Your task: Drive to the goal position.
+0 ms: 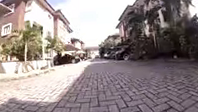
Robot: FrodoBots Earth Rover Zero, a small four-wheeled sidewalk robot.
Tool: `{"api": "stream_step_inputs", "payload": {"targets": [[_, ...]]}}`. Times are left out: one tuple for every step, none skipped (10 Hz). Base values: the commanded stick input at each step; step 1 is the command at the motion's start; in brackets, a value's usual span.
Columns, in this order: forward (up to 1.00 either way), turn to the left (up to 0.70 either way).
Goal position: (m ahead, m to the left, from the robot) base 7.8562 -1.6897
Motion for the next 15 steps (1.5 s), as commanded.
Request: {"api": "stream_step_inputs", "payload": {"targets": [[0.69,0.03],[0.69,0.03],[0.69,0.03],[0.69,0.03],[0.69,0.03],[0.69,0.03],[0.69,0.03],[0.69,0.03],[0.69,0.03],[0.69,0.03],[0.69,0.03],[0.69,0.03],[0.69,0.03],[0.69,0.03],[0.69,0.03]]}}
